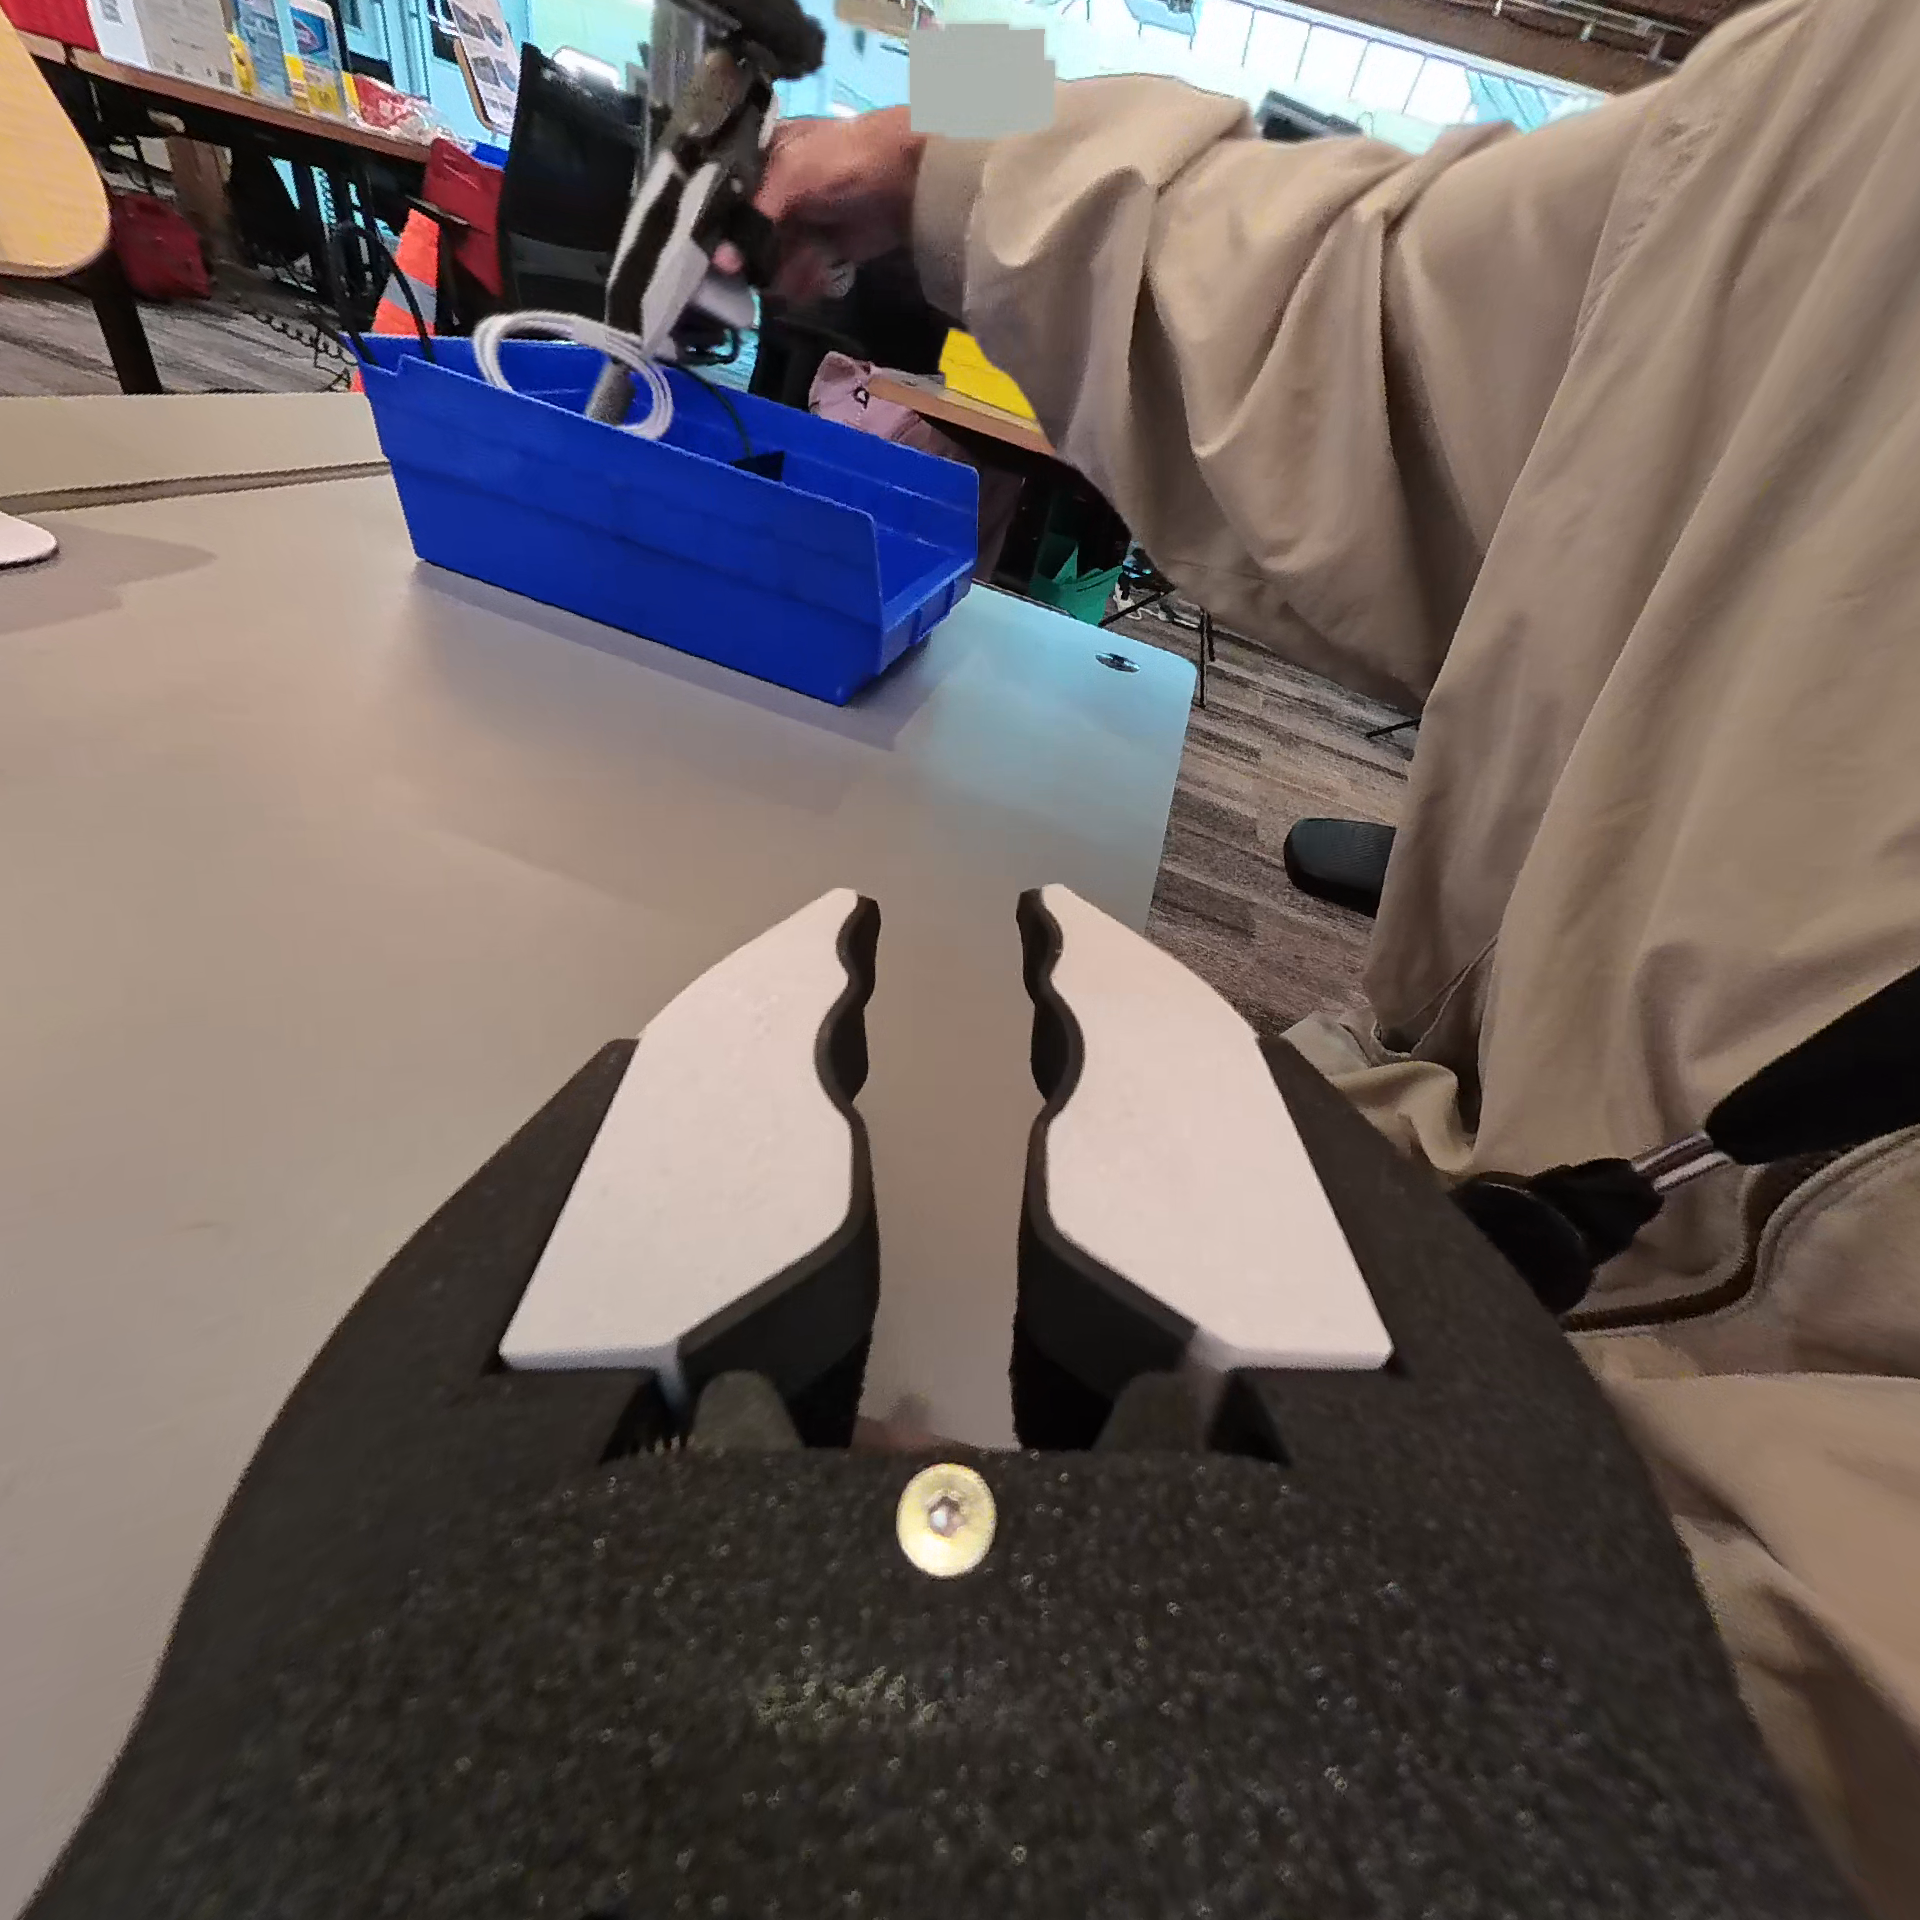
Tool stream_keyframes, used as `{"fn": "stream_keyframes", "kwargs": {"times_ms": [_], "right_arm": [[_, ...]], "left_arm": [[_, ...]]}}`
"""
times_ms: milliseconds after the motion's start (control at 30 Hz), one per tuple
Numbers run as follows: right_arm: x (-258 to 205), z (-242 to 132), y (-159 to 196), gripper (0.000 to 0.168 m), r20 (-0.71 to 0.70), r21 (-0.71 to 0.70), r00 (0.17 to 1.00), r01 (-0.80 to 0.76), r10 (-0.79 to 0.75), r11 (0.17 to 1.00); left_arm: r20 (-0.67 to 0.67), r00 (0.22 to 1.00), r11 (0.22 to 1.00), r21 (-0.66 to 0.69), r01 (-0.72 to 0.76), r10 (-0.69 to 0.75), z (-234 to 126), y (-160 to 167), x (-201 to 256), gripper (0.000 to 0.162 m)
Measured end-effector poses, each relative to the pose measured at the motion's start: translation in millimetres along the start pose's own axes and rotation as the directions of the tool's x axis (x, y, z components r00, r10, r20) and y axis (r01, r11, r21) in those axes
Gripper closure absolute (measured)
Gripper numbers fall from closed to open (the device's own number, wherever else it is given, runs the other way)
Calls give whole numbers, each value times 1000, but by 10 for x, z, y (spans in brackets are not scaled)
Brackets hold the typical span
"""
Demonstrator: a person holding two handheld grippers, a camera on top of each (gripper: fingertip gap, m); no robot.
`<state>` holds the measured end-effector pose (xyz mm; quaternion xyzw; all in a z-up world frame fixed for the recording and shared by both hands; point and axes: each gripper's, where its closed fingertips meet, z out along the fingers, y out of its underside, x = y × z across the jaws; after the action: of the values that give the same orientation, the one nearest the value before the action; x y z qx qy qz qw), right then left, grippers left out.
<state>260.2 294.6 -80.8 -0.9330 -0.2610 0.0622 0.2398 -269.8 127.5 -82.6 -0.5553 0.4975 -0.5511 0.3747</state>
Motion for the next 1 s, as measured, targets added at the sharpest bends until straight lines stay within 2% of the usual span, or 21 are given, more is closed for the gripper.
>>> {"fn": "stream_keyframes", "kwargs": {"times_ms": [33,133,200,267,333,433,467,533,567,700,800,867,933,1000], "right_arm": [[28,-147,-53,111,-47,40,999,5,-3,999],[-13,-694,-319,112,-218,242,974,-6,61,970],[-310,-1035,-504,112,-292,430,945,-7,146,903],[-799,-1188,-550,112,-308,587,921,-13,238,810],[-1319,-1117,-443,114,-273,706,893,-66,358,705],[-2049,-775,-178,114,-178,806,843,-171,508,567],[-2275,-682,-105,117,-127,841,826,-204,550,502],[-2745,-538,-61,122,43,908,820,-270,570,320],[-2920,-429,-23,123,91,909,812,-304,576,285],[-3393,-157,-50,123,182,871,838,-380,514,311],[-3435,-141,-85,123,143,876,862,-339,487,343],[-3461,-188,-136,123,144,887,880,-318,453,335],[-3506,-176,-170,123,150,886,897,-308,415,347],[-3551,-109,-188,123,144,871,913,-300,382,388]], "left_arm": [[9,1000,1000,6,-1,1,-12,-15,-14,135],[67,998,999,24,-24,22,-71,-69,-110,135],[158,986,998,11,-59,56,-134,-71,-258,135],[273,960,997,2,-72,69,-222,-82,-444,135],[352,935,999,14,-52,44,-324,-103,-596,135],[459,888,1000,11,-24,17,-498,-78,-820,135],[488,873,1000,-2,-28,25,-551,-60,-879,135],[527,848,998,-33,-48,59,-634,-37,-962,135],[540,838,997,-43,-57,71,-668,-37,-991,135],[539,840,998,-29,-47,55,-732,-86,-1015,135],[516,856,999,10,-32,22,-799,-237,-1005,135],[503,864,999,1,-37,32,-894,-390,-1027,134],[472,879,997,-59,-51,73,-998,-546,-1069,134],[452,878,980,-176,-88,160,-1119,-697,-1212,134]]}}
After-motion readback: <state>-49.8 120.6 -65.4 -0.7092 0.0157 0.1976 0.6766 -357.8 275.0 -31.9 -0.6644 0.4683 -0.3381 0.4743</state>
